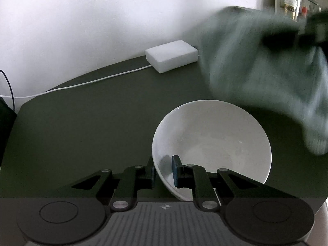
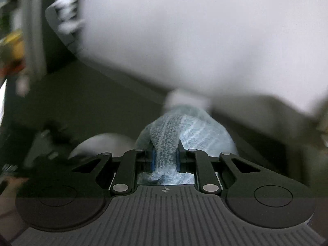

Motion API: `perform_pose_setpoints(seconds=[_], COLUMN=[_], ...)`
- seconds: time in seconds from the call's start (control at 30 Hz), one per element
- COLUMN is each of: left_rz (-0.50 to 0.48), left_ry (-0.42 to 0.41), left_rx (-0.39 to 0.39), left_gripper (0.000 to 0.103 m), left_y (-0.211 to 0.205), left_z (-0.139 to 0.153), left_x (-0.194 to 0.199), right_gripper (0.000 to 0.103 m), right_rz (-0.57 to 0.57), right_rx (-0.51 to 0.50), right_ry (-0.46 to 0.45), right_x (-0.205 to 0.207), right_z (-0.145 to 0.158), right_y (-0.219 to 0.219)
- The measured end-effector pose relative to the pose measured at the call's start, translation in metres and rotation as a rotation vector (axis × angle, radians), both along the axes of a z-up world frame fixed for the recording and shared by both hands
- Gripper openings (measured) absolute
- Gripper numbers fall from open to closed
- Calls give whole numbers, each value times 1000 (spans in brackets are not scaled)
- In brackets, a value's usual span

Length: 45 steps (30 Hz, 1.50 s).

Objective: Clean bowl
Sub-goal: 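Rub the towel around inside the bowl with the right gripper, then keep wiping the bowl interior with the towel in the right gripper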

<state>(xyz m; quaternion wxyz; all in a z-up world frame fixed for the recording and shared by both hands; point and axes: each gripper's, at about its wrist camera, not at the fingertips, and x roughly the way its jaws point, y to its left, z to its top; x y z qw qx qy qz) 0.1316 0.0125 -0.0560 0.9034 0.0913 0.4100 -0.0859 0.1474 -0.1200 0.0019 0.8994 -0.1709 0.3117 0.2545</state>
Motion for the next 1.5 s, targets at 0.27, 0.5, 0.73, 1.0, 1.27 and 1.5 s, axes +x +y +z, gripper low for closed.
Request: perform_pose_setpoints(seconds=[0.27, 0.5, 0.73, 1.0, 1.27, 1.5], left_rz=[-37, -2, 1, -125, -187, -154], left_ry=[0, -3, 26, -24, -7, -23], left_rx=[-5, -1, -50, 24, 28, 82], left_gripper=[15, 16, 18, 23, 10, 12], left_y=[3, 1, 8, 8, 10, 2], left_z=[-3, -5, -1, 11, 5, 2], left_x=[2, 4, 4, 22, 13, -1], right_gripper=[19, 15, 18, 18, 29, 21], right_rz=[91, -28, -28, 116, 184, 159], right_rx=[164, 102, 225, 244, 213, 67], right_ry=[300, 193, 249, 330, 346, 251], right_x=[51, 34, 26, 35, 40, 30], right_z=[-41, -45, -44, -51, -45, -50], right_y=[40, 30, -7, -7, -1, 43])
